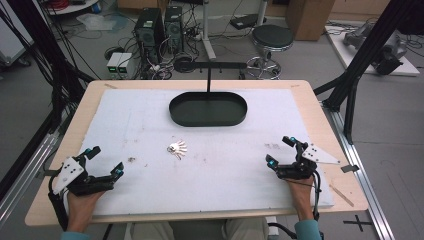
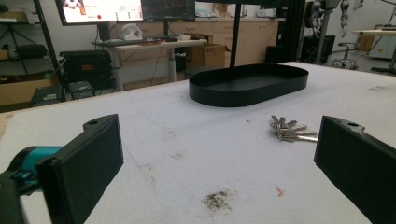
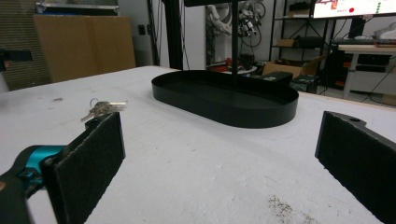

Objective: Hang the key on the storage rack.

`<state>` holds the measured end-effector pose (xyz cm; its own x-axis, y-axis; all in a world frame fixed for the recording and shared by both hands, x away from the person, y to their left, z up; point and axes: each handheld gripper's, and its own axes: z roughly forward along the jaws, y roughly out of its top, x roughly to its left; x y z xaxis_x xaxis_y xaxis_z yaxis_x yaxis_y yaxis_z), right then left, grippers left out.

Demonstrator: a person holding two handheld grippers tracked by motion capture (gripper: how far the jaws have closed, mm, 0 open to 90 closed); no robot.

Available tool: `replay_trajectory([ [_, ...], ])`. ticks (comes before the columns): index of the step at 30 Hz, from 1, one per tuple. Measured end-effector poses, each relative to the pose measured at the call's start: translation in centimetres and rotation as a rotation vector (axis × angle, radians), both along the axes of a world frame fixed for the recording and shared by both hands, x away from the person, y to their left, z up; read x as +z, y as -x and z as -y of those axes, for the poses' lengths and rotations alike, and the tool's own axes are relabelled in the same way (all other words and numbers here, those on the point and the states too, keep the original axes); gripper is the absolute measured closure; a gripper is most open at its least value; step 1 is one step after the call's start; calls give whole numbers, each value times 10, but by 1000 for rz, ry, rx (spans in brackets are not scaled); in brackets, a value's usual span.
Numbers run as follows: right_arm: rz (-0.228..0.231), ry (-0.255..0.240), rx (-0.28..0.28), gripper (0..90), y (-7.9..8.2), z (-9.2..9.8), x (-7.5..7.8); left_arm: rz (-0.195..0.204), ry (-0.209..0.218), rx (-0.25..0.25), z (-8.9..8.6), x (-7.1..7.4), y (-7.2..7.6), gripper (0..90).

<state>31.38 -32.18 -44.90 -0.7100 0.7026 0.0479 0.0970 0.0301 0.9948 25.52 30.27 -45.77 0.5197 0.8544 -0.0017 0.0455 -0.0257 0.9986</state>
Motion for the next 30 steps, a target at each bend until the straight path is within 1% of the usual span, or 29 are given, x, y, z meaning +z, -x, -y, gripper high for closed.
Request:
replay_trajectory([
  [4,5,9,-2,6,1,-1,0,0,-5,-1,0,0,0,17],
  [12,8,18,-8,6,1,-2,0,-11,3,-1,-1,0,-1,17],
  [19,-1,0,-12,6,0,-1,0,-18,8,-7,-1,1,-2,17],
  [21,-2,-1,-11,6,0,0,0,-29,16,-10,-2,1,-3,17],
  [23,-3,-1,-11,6,0,-1,0,-40,4,-13,-3,2,-5,17],
  [26,-1,0,-12,6,0,-1,0,-41,3,-19,-4,9,-7,17],
  [28,-2,-1,-12,6,0,-1,0,-40,5,-31,-4,16,-9,17],
  [30,-6,-1,-12,6,0,0,0,-43,-7,-39,-5,25,-12,17],
])
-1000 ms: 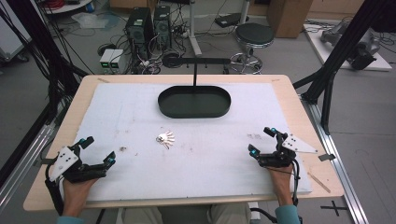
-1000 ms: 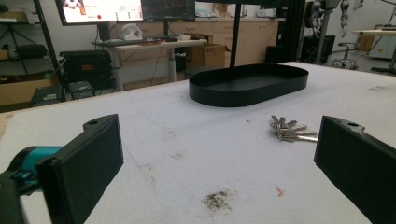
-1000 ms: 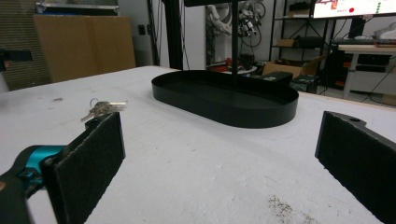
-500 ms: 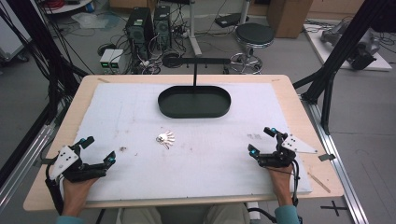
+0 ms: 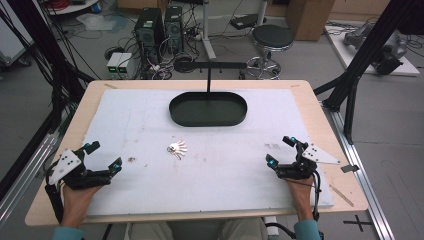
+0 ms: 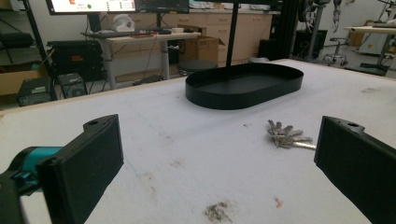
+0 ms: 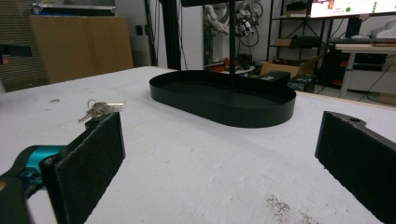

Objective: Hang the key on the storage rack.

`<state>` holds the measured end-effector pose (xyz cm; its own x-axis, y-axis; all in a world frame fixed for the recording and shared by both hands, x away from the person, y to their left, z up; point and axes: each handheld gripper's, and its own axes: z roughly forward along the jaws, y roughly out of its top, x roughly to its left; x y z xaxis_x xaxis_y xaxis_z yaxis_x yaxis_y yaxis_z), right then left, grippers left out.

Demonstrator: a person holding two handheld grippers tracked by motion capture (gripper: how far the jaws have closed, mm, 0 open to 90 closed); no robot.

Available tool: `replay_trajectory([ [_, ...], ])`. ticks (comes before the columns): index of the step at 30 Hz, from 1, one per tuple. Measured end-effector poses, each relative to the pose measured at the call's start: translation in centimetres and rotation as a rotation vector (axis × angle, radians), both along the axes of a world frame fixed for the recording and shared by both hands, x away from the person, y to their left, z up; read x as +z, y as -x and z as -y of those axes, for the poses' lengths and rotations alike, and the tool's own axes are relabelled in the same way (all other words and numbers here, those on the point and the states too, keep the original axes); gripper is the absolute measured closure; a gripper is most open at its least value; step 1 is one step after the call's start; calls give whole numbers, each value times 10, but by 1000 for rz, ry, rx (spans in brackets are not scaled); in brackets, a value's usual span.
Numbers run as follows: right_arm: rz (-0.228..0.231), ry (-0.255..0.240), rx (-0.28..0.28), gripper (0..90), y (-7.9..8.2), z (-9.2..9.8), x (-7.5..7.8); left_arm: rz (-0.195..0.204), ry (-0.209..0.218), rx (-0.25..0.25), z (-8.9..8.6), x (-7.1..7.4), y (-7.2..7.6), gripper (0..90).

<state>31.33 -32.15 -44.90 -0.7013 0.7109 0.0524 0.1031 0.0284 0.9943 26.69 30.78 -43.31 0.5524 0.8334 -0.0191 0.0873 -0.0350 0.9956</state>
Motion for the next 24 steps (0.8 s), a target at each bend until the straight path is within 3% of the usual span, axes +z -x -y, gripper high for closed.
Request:
replay_trajectory([
  [5,1,0,0,6,0,0,0,-24,-47,-26,2,25,-9,17],
  [12,1,0,0,6,0,0,0,-88,-111,-129,11,65,-24,17],
  [15,-1,-2,1,6,0,0,0,-102,-162,-153,17,80,-29,17],
  [18,1,0,0,6,0,0,0,-113,-203,-161,23,91,-35,17],
  [24,7,8,0,6,0,0,0,-196,-246,-185,33,105,-52,17],
])
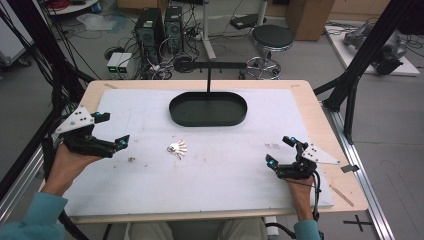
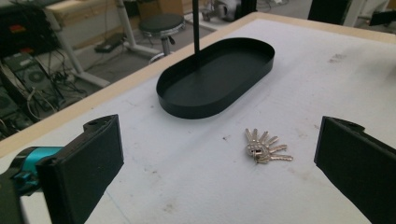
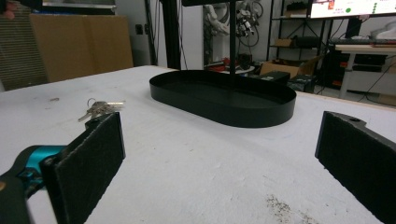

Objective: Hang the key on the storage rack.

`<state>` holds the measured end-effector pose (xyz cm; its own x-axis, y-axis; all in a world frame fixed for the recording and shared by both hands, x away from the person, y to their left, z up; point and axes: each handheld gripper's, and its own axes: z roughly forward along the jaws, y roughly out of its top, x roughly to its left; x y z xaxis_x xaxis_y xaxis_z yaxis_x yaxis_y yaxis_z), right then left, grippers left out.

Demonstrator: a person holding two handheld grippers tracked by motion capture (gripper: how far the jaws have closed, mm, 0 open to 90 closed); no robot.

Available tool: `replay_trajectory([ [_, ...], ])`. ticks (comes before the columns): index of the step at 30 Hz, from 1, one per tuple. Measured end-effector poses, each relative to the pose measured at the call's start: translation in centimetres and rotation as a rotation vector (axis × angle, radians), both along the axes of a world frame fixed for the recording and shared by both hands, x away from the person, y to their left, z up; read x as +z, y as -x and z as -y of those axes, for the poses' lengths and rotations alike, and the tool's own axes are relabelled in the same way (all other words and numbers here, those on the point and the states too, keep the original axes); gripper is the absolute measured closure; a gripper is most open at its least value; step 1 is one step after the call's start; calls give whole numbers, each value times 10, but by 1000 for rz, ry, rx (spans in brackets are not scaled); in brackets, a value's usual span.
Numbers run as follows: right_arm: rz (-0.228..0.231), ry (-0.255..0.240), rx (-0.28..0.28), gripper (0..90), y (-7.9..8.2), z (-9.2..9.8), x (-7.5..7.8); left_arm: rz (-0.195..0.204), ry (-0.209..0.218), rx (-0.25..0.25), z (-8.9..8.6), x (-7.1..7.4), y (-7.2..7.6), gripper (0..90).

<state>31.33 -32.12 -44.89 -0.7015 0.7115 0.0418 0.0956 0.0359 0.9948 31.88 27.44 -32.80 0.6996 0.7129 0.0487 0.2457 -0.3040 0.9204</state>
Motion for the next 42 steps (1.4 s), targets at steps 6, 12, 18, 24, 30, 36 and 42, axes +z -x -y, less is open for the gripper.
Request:
replay_trajectory([
  [6,-1,-4,-1,6,0,0,0,-50,-71,-29,16,12,-14,17],
  [12,-1,-4,-1,6,0,0,0,-90,-127,-60,37,19,-28,17],
  [18,0,-2,0,6,0,0,0,-152,-196,-93,57,14,-40,17],
  [24,-2,-6,0,6,0,0,0,-201,-253,-115,73,3,-50,17],
  [30,-3,-6,1,6,0,0,0,-250,-309,-129,87,-11,-58,17],
  [36,0,-1,1,6,0,0,0,-291,-369,-157,97,-23,-64,27],
  [42,1,-1,0,6,0,0,0,-317,-422,-168,108,-35,-70,27],
])
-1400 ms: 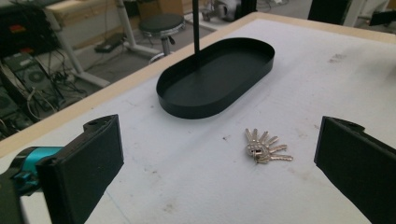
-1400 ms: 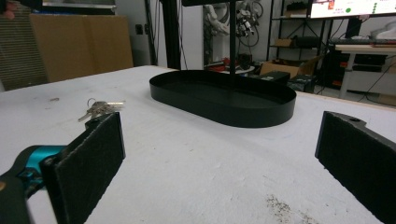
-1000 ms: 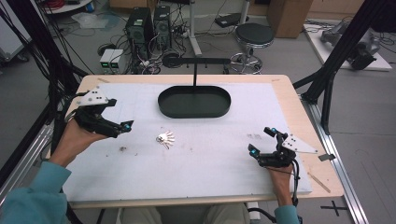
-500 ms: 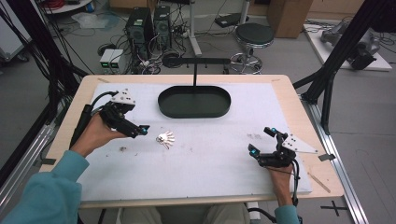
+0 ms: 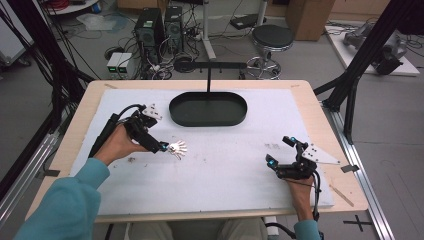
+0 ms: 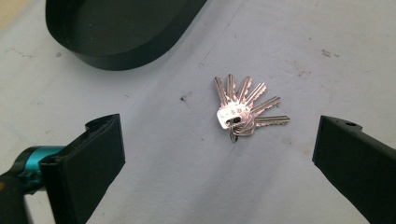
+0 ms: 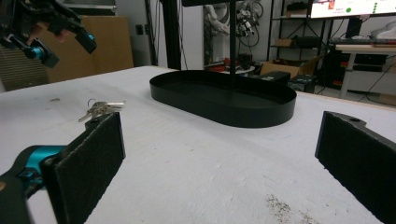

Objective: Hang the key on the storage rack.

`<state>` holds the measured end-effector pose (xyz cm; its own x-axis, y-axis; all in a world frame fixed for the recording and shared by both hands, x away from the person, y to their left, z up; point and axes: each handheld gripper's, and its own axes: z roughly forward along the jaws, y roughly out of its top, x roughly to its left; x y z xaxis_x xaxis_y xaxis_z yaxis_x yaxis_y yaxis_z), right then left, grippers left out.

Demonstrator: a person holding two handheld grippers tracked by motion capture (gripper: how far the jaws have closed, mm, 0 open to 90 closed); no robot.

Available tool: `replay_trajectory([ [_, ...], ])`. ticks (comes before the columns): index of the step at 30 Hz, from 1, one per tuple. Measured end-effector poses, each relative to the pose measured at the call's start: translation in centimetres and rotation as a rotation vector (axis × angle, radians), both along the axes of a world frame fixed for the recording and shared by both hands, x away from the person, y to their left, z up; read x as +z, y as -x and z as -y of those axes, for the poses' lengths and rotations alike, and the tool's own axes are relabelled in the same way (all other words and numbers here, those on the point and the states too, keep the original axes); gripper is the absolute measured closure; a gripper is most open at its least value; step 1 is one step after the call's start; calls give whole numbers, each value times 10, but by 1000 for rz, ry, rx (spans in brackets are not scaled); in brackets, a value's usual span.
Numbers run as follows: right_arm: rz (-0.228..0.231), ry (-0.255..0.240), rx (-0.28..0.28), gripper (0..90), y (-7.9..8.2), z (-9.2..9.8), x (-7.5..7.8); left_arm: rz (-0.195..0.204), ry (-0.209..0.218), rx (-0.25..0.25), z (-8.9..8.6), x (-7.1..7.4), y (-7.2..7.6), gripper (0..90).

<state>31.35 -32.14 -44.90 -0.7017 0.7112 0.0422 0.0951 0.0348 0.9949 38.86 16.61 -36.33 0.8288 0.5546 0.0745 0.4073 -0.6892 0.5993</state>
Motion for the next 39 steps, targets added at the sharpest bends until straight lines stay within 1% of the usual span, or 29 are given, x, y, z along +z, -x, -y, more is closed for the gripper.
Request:
replay_trajectory([
  [5,-1,-3,0,6,0,0,0,-27,-25,-12,9,-10,-4,27],
  [7,-4,-5,2,6,0,0,0,-47,-19,-13,12,-13,-6,27],
  [14,-7,-7,1,6,0,0,0,-81,-55,-18,19,-23,-12,27],
  [16,-8,-7,2,6,0,0,0,-97,-60,-19,20,-26,-13,27],
  [17,-8,-8,2,6,0,0,0,-101,-72,-25,21,-27,-13,28],
  [18,-8,-7,2,6,0,0,0,-103,-73,-23,22,-29,-13,28],
  [19,-8,-7,1,6,0,0,0,-109,-75,-26,22,-30,-14,42],
  [21,-8,-7,1,6,0,0,0,-115,-85,-25,23,-31,-15,119],
  [23,-2,-4,2,6,0,0,0,-122,-93,-29,23,-32,-16,130],
  [25,-7,-6,1,6,0,0,0,-138,-86,-34,23,-33,-15,154],
  [28,-6,-6,1,6,0,0,0,-151,-89,-44,24,-34,-15,166],
  [30,-7,-6,2,6,0,0,0,-163,-84,-50,24,-35,-16,213],
  [31,-4,-5,3,6,0,0,0,-166,-92,-54,24,-36,-16,235],
  [33,-2,-4,2,6,0,0,0,-167,-100,-50,25,-37,-17,246],
  [37,-3,-5,3,6,0,0,0,-188,-99,-56,24,-38,-18,380],
  [39,-8,-8,2,6,0,0,0,-190,-98,-60,23,-39,-19,428],
])
